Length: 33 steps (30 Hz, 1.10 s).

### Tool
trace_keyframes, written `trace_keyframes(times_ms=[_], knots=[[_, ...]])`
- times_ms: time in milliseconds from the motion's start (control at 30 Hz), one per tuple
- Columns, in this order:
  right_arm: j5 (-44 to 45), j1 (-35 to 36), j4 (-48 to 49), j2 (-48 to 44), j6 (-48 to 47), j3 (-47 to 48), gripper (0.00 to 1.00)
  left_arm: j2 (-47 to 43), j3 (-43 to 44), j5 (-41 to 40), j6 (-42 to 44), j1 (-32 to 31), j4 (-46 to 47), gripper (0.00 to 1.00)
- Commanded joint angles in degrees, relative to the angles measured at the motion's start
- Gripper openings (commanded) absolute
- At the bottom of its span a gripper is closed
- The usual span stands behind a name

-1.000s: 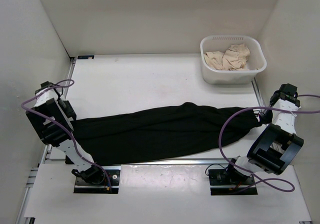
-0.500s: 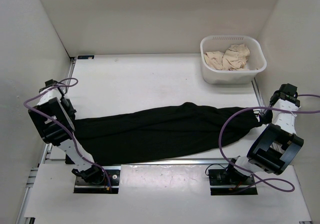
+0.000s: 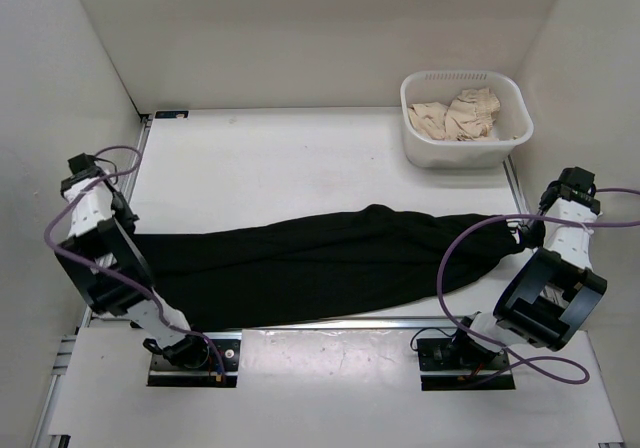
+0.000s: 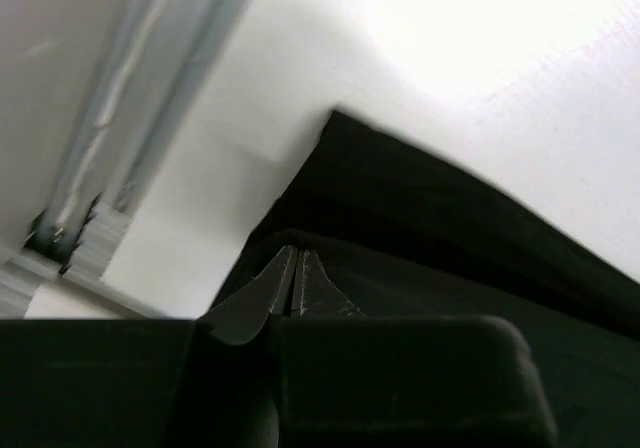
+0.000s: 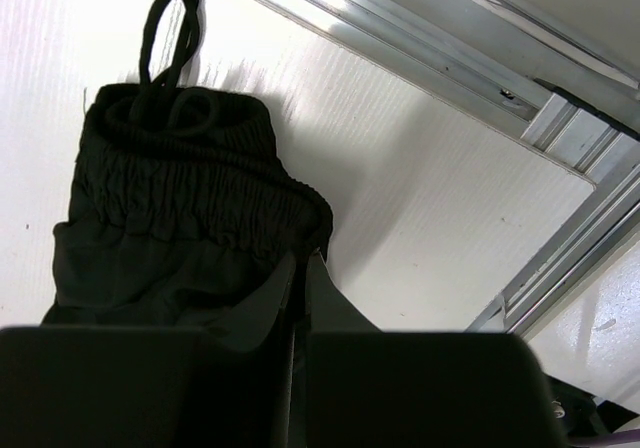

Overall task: Fold and stack the trousers
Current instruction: Fold the trousers

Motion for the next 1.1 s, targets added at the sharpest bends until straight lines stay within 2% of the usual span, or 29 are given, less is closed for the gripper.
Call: trace_keyframes(times_ms=[0, 133, 300, 433, 533, 667, 800, 1067], knots=[[0.05, -0.05, -0.95, -2.29, -0.81, 0.13, 0.00, -8.65, -3.27, -2.64, -0.01, 3.07, -1.52, 0.14], [-0.56, -0.05, -0.95, -2.29, -0.81, 0.66, 0.00, -13.40, -8.30, -4.06, -0.01, 6.33, -3.71, 0.14], [4.18, -0.66, -3.32, -2.29, -0.20, 2.77, 0.00, -20.78, -17.25, -10.73, -0.01, 13.16, -3.19, 0.14], [3.31, -3.21, -3.32, -0.45, 0.42, 3.38, 0.00, -21.50, -22.18, -12.49, -0.01, 16.96, -0.91, 0.14], [1.81, -4.70, -3.32, 0.87, 0.42, 5.66, 0.00, -20.88, -22.89, -12.49, -0.01, 18.46, 0.68, 0.14], [3.03, -4.70, -5.69, 0.27, -0.10, 9.44, 0.00, -18.87, -17.47, -12.49, -0.01, 20.83, 1.21, 0.14], [5.06, -4.70, -5.69, -0.88, -0.10, 7.96, 0.00, -17.98, -16.83, -13.02, -0.01, 22.15, 1.21, 0.14], [9.36, -4.70, -5.16, -1.41, -0.10, 4.88, 0.00, -19.82, -25.79, -16.01, -0.01, 22.68, 1.21, 0.14]])
